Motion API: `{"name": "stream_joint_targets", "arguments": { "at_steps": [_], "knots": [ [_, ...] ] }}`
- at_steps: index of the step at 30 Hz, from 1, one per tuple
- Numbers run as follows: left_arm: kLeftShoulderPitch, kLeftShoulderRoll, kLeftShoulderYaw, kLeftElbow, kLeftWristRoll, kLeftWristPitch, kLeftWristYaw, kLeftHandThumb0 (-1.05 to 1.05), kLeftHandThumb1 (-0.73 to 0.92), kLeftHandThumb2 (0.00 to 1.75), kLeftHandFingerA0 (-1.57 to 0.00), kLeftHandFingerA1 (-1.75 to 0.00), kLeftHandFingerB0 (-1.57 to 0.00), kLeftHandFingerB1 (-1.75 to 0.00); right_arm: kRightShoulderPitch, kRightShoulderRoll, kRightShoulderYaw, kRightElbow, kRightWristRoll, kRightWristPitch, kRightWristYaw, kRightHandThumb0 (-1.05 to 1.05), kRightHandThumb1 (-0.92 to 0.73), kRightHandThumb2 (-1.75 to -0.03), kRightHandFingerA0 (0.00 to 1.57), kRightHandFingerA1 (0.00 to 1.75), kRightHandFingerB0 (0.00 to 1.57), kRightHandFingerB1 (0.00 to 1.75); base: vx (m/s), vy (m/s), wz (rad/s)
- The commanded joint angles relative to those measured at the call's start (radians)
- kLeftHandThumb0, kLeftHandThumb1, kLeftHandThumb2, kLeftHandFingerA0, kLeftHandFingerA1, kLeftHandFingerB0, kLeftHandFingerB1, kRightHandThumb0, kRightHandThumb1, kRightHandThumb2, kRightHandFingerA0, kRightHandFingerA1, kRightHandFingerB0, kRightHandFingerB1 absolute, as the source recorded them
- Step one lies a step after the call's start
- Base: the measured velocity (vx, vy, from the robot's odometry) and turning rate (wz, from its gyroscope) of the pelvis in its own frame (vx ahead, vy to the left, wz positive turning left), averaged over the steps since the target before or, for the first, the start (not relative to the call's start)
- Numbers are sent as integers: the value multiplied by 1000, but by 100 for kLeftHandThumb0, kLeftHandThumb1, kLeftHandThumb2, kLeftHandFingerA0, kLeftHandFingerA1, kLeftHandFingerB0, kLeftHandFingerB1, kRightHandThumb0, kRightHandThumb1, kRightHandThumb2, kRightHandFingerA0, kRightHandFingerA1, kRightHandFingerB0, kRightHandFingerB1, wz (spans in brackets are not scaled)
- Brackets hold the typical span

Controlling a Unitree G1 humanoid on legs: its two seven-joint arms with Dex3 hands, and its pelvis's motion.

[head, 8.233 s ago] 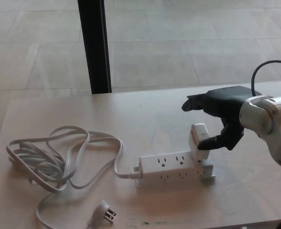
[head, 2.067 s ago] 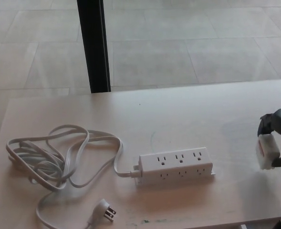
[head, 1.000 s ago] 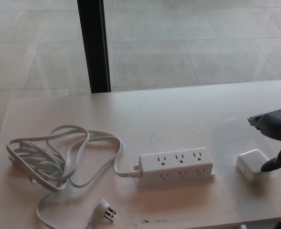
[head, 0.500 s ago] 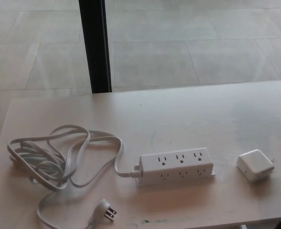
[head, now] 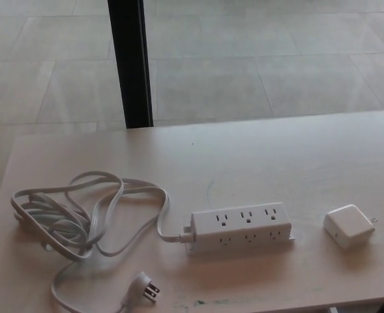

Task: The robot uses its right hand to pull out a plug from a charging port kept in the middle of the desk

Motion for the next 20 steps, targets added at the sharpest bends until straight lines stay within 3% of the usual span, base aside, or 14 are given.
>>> {"name": "stream_joint_targets", "arguments": {
  "at_steps": [1, 5, 6, 7, 9, 10, 11, 12, 14, 15, 16, 18, 19, 20],
  "knots": [
    [32, 9, -3, 35, 11, -59, -1, -85, 82, 120, -28, -60, -5, -24, 268, 202, -735, 465, 557, -126, -538, -90, -65, -60, 105, 128, 11, 115, 0, 0, 0],
    [45, 13, -4, 24, 13, -63, -7, -91, 92, 83, -28, -53, -3, -27, 289, 242, -784, 584, 618, -138, -576, -78, -48, -102, 83, 115, 3, 71, 0, 0, 0],
    [39, 16, -5, 36, 15, -65, -3, -92, 92, 83, -33, -56, -3, -28, 293, 243, -794, 617, 631, -137, -579, -91, -70, -55, 85, 131, 1, 107, 0, 0, 0],
    [35, 16, -12, 39, 24, -75, 3, -87, 84, 121, -31, -61, -5, -26, 297, 253, -801, 620, 631, -119, -583, -94, -52, -93, 91, 120, 13, 83, 0, 0, 0],
    [31, 17, -10, 40, 22, -68, 6, -89, 92, 82, -31, -54, -4, -30, 293, 274, -819, 608, 628, -66, -603, -89, -79, -61, 86, 103, 5, 100, 0, 0, 0],
    [30, 16, -9, 38, 20, -64, 8, -84, 80, 117, -29, -60, -6, -31, 288, 280, -825, 613, 630, -69, -616, -88, -76, -62, 100, 110, 6, 122, 0, 0, 0],
    [28, 15, -9, 41, 20, -64, 9, -91, 91, 83, -33, -56, -3, -30, 276, 284, -847, 624, 647, -62, -627, -80, -51, -108, 99, 107, 0, 69, 0, 0, 0],
    [29, 15, -12, 39, 24, -65, 11, -87, 83, 120, -31, -61, -4, -27, 264, 285, -869, 635, 664, -47, -631, -92, -73, -63, 102, 114, 2, 117, 0, 0, 0],
    [34, 16, -17, 31, 28, -65, 13, -87, 83, 120, -31, -61, -4, -27, 263, 287, -873, 649, 659, -63, -626, -92, -73, -63, 102, 114, 2, 117, 0, 0, 0],
    [46, 17, -24, 19, 37, -74, 16, -90, 91, 86, -27, -53, -4, -30, 260, 298, -886, 653, 669, -81, -624, -92, -75, -61, 86, 118, 27, 131, 0, 0, 0],
    [50, 26, -37, 21, 58, -78, 39, -85, 84, 121, -32, -62, -3, -31, 259, 307, -870, 665, 659, -87, -602, -92, -77, -67, 90, 121, 84, 153, 0, 0, 0],
    [47, 27, -36, 26, 55, -69, 44, -88, 92, 85, -33, -58, -4, -32, 253, 309, -883, 659, 663, -75, -585, -92, -79, -62, 86, 127, 52, 141, 0, 0, 0],
    [53, 27, -35, 20, 55, -65, 52, -85, 82, 121, -35, -64, 0, -31, 250, 308, -881, 650, 657, -54, -570, -93, -79, -59, 89, 121, 13, 116, 0, 0, 0],
    [58, 28, -36, 19, 56, -63, 55, -88, 92, 84, -35, -59, -4, -33, 254, 312, -876, 649, 651, -60, -562, -92, -55, -100, 95, 111, 25, 86, 0, 0, 0]
  ]
}}
